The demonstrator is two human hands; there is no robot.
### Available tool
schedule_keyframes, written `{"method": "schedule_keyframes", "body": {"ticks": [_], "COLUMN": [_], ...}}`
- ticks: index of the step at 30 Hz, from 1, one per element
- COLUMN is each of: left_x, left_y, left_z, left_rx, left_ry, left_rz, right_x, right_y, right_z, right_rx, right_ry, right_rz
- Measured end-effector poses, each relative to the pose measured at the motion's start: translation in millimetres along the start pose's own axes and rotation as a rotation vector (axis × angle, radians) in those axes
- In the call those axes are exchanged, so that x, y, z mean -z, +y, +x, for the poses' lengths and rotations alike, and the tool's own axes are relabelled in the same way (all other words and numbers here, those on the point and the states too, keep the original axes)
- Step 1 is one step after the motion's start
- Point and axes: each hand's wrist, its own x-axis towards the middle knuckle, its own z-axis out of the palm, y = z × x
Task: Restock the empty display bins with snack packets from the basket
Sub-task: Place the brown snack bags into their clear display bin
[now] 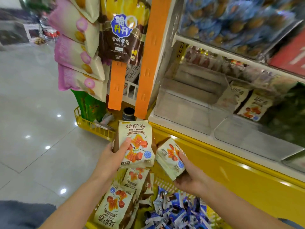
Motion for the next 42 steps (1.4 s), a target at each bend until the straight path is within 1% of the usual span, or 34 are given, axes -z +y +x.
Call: {"method": "schedule_keyframes", "body": {"ticks": [2,4,6,7,11,14,16,17,20,22,25,27,33,36,39,42], "left_x": [-17.9,-36.0,-54.3,-63.8,-107.7,-138.7,-158.0,-166.4,-188.2,-200.3,-211.9,-216.8,-225.5,-227.4,-226.8,-226.9], "left_y": [16.6,32.6,48.3,54.9,68.9,70.5,73.0,74.1,78.0,81.7,85.5,87.5,92.1,94.1,96.9,98.1], "left_z": [-4.0,-5.2,-5.8,-5.7,-4.0,-1.0,3.0,7.0,20.8,31.2,47.2,56.3,75.4,82.3,88.4,90.5], "left_rx": [-0.040,-0.069,-0.114,-0.134,-0.200,-0.248,-0.250,-0.251,-0.262,-0.279,-0.295,-0.295,-0.330,-0.338,-0.320,-0.311], "left_ry": [-0.057,-0.111,-0.164,-0.193,-0.270,-0.296,-0.316,-0.324,-0.342,-0.361,-0.388,-0.393,-0.395,-0.379,-0.375,-0.375], "left_rz": [-0.017,-0.031,-0.044,-0.042,0.041,0.073,0.074,0.053,-0.028,-0.069,-0.096,-0.096,-0.126,-0.154,-0.179,-0.186], "right_x": [8.2,20.3,34.0,40.5,71.8,97.2,114.0,121.0,136.1,141.2,141.0,137.8,124.0,125.1,130.1,134.1], "right_y": [-17.3,-34.8,-55.0,-65.4,-107.4,-136.5,-158.9,-170.6,-201.7,-221.0,-248.7,-265.5,-308.9,-316.9,-319.3,-322.8], "right_z": [-16.6,-31.5,-48.6,-58.6,-91.0,-99.5,-98.7,-96.4,-82.3,-67.5,-41.6,-23.4,42.5,71.6,90.3,97.4], "right_rx": [0.115,0.276,0.458,0.539,0.788,0.871,0.871,0.840,0.673,0.616,0.608,0.629,0.721,0.761,0.744,0.736], "right_ry": [-0.033,-0.075,-0.113,-0.104,0.048,0.137,0.213,0.255,0.353,0.381,0.427,0.422,0.480,0.506,0.576,0.526], "right_rz": [-0.001,-0.043,-0.161,-0.219,-0.293,-0.244,-0.215,-0.219,-0.198,-0.147,-0.142,-0.170,-0.426,-0.615,-0.793,-0.819]}}
